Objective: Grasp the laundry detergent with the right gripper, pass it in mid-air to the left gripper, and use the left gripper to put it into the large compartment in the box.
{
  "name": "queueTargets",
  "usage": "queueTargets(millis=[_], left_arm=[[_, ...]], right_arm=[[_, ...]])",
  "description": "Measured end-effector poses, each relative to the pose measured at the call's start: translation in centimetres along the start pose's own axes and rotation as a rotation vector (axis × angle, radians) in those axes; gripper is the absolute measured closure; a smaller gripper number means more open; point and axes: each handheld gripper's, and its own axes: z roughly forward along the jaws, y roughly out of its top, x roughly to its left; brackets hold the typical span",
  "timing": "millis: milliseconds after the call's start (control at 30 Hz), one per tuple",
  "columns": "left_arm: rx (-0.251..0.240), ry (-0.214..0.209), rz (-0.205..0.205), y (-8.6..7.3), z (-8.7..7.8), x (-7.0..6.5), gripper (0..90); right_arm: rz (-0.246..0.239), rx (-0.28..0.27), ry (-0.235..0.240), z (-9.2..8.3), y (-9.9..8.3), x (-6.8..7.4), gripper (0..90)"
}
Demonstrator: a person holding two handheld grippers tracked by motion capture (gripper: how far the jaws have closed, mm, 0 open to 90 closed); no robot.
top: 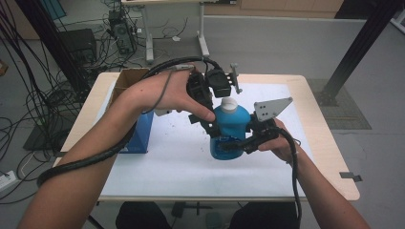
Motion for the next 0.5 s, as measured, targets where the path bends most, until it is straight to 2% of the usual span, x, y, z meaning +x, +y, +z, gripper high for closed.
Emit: queueTargets(millis=[233,500], left_arm=[[-0.014,-0.008,0.01,0.7,0.3,-0.3,9.1],[0.006,-0.013,0.028,1.4,0.8,-0.7,9.2]], right_arm=[[-0.001,0.017,0.02,1.0,0.0,0.2,43.5],[-0.002,0.017,0.029,1.5,0.1,0.3,43.5]])
